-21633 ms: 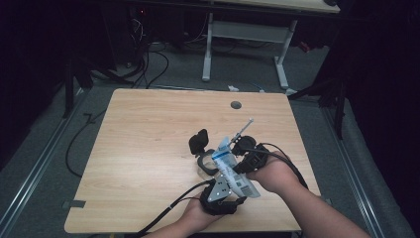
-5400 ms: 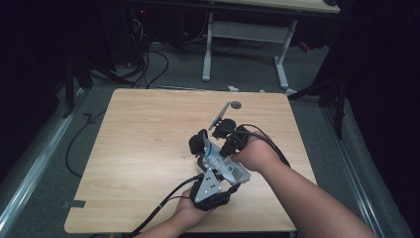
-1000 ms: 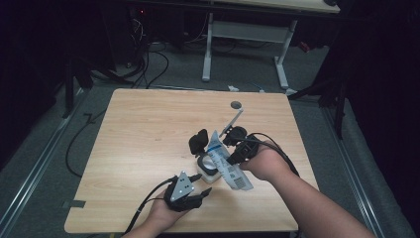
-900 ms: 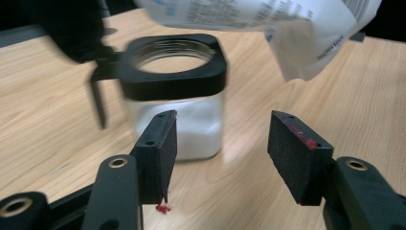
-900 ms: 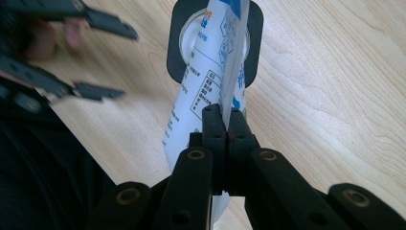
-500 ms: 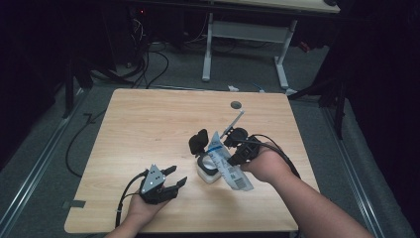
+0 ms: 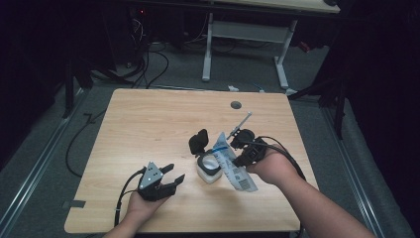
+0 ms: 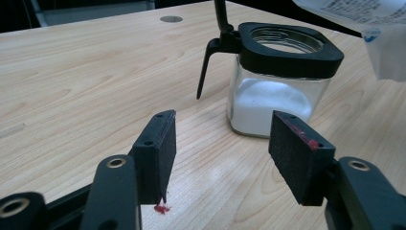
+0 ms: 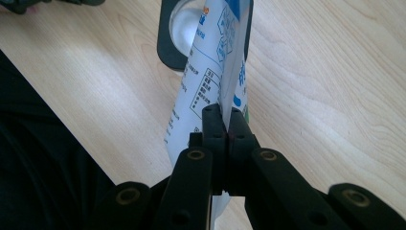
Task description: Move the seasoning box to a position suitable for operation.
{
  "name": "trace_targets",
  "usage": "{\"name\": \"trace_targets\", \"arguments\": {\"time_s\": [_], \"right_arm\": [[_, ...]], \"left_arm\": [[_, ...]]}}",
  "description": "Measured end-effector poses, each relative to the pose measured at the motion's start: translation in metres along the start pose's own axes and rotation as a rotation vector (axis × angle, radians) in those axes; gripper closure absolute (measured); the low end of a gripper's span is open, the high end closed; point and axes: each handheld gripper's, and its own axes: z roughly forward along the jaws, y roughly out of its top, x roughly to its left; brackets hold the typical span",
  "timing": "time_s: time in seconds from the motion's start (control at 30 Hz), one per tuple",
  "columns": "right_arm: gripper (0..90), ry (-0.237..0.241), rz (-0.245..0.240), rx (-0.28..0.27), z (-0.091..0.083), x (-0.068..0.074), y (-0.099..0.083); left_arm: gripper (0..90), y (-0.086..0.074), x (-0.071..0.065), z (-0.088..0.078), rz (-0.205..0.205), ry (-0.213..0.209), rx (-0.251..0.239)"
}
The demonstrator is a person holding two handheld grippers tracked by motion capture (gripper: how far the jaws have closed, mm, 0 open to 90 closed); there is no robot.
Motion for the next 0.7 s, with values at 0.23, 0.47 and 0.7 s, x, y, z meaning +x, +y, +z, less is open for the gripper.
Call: {"name": "trace_targets", "arguments": {"time_s": [0.23, 0.47, 0.7], "right_arm": [[89.6, -0.007, 0.013, 0.012, 0.002, -0.009, -0.009], [89.6, -0.019, 0.052, 0.031, 0.008, -0.019, -0.016], [89.6, -0.031, 0.079, 0.046, 0.013, -0.029, -0.022]], "left_arm": [[43.0, 0.0, 0.002, 0.0, -0.005, 0.002, 0.0], [43.0, 0.0, 0.002, 0.0, -0.005, 0.0, 0.001], [43.7, 0.0, 0.002, 0.0, -0.008, -0.003, 0.003]]}}
